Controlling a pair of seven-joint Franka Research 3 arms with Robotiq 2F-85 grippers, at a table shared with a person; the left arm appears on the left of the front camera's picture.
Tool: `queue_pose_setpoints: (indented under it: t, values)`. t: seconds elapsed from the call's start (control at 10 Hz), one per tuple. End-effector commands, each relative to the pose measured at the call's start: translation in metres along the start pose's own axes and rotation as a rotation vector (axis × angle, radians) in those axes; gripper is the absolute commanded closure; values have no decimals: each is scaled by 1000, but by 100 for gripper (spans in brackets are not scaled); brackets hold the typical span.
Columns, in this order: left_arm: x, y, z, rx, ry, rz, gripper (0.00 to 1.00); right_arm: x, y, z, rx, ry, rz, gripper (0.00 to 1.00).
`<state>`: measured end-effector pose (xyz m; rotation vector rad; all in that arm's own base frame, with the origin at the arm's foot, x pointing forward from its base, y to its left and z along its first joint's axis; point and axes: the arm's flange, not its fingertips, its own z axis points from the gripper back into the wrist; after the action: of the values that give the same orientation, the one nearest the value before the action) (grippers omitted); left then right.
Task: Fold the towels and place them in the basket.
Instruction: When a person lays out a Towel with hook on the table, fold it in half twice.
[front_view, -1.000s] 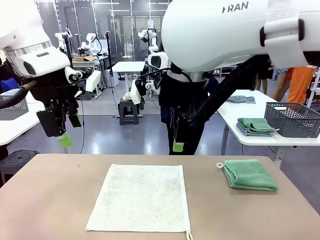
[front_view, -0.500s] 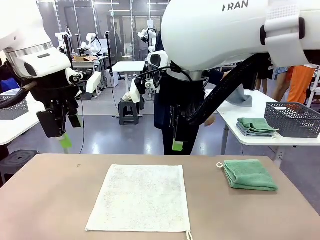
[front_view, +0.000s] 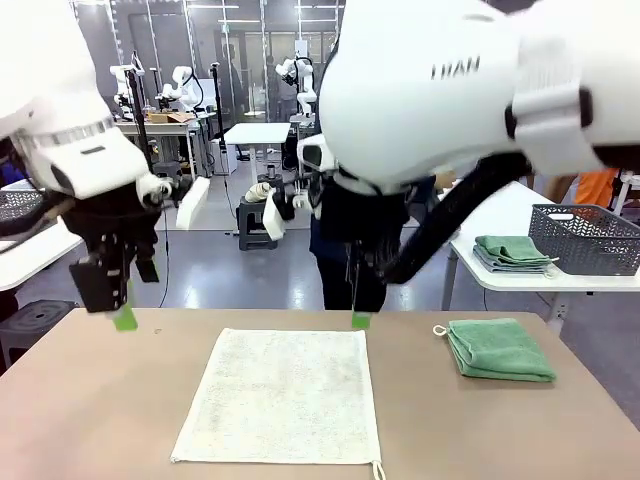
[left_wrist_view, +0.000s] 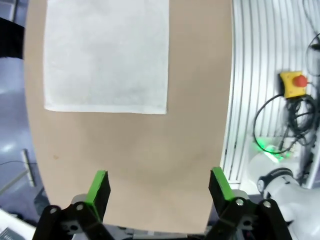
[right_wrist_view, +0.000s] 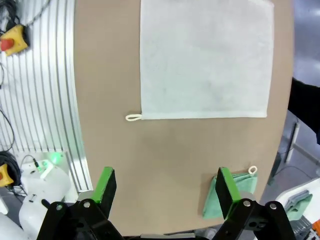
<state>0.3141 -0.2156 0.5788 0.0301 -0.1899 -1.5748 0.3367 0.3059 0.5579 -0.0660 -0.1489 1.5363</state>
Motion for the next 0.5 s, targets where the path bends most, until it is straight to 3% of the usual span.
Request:
queue_pose_setpoints:
  t: [0.0, 0.4]
  values:
    - [-13, -21, -28, 54, 33, 9, 0, -5, 6, -43, 0, 12, -73, 0]
    - [-15, -23, -98, -29, 54, -28, 0, -1, -3, -123, 81, 7, -90, 0]
